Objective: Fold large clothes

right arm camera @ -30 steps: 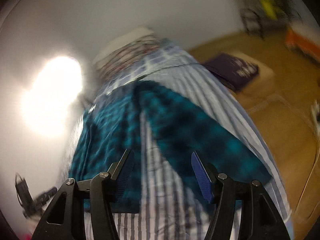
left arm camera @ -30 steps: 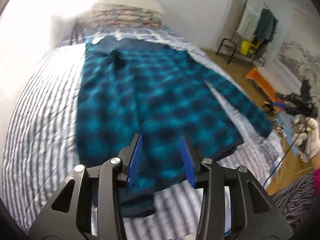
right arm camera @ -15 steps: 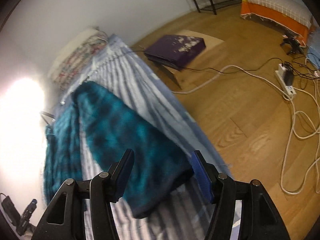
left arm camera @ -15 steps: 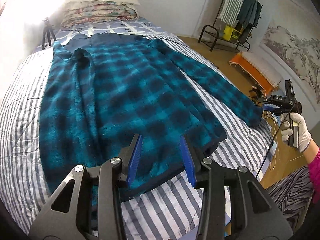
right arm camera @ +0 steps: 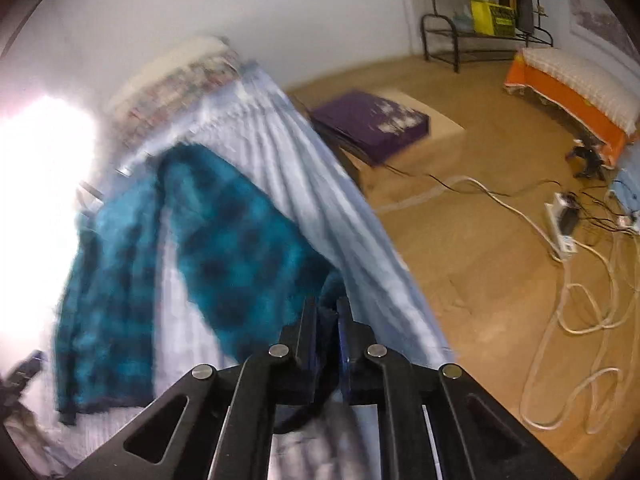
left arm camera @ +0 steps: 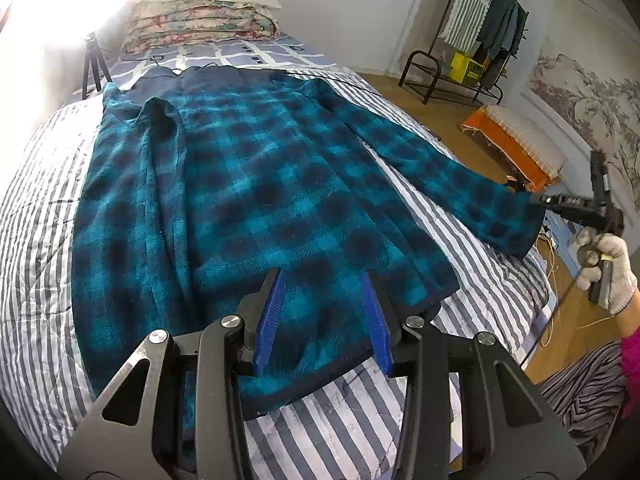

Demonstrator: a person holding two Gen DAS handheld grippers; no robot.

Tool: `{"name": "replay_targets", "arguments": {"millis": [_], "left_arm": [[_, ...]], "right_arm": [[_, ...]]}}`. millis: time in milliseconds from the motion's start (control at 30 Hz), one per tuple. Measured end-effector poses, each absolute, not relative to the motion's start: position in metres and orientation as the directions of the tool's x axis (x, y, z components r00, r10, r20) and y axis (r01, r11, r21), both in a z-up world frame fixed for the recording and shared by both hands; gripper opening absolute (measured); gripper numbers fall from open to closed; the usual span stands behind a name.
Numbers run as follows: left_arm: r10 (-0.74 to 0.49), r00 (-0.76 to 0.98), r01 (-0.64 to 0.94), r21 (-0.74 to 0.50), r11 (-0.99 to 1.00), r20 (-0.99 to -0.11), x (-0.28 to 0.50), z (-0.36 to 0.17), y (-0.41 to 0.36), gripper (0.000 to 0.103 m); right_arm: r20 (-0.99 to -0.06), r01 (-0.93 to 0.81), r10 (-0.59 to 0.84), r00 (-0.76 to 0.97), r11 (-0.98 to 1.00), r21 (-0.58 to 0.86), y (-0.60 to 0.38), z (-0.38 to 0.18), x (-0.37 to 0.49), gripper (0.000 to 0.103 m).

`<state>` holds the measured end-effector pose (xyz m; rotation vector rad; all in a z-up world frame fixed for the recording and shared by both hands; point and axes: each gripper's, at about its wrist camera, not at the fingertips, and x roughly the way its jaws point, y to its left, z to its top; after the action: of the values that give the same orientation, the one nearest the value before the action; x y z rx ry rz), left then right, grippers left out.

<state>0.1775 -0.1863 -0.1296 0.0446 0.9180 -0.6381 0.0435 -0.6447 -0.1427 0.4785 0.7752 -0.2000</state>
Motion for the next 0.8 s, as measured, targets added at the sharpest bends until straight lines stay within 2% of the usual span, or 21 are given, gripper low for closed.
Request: {"name": "replay_targets", "arguments": {"millis": [67,167,467,633,800], "left_arm": [[-0.498,0.434,0.521,-0.242,0.819,-0.751,0.18,-0.13,-0.185,0.04],[-0.499,0.439,0.503,-0.256,0.825,-0.747,0.184,-0.129,-0.181,0.04],[-0.507,0.474,0.446,-0.3,0.843,-0.72,0.195,-0.119,-0.159,0.04],[-0.501,0.501,0.4,-0.324,0.857,-0.705,0.201,-0.113,-0.14,0.04],[-0.489,0.504,0.366,-0.337,0.867,-0.712,0.203,-0.118,-0.127,0.04]], "right_arm": [[-0.661,0.3,0.07,0.747,0.852,0.429,-0.639,-0.13,0.042,0.006],[-0.6,0.22,0.143,0.787,0.844,0.49,-0.617,-0.112,0.044,0.005],[-0.485,-0.08,0.377,0.789,0.846,0.527,-0.509,-0.07,0.064,0.005],[-0.504,-0.281,0.498,0.706,0.85,0.446,-0.427,-0.066,0.072,0.005],[-0.642,-0.477,0.542,0.543,0.828,0.296,-0.339,-0.106,0.076,0.005]]}}
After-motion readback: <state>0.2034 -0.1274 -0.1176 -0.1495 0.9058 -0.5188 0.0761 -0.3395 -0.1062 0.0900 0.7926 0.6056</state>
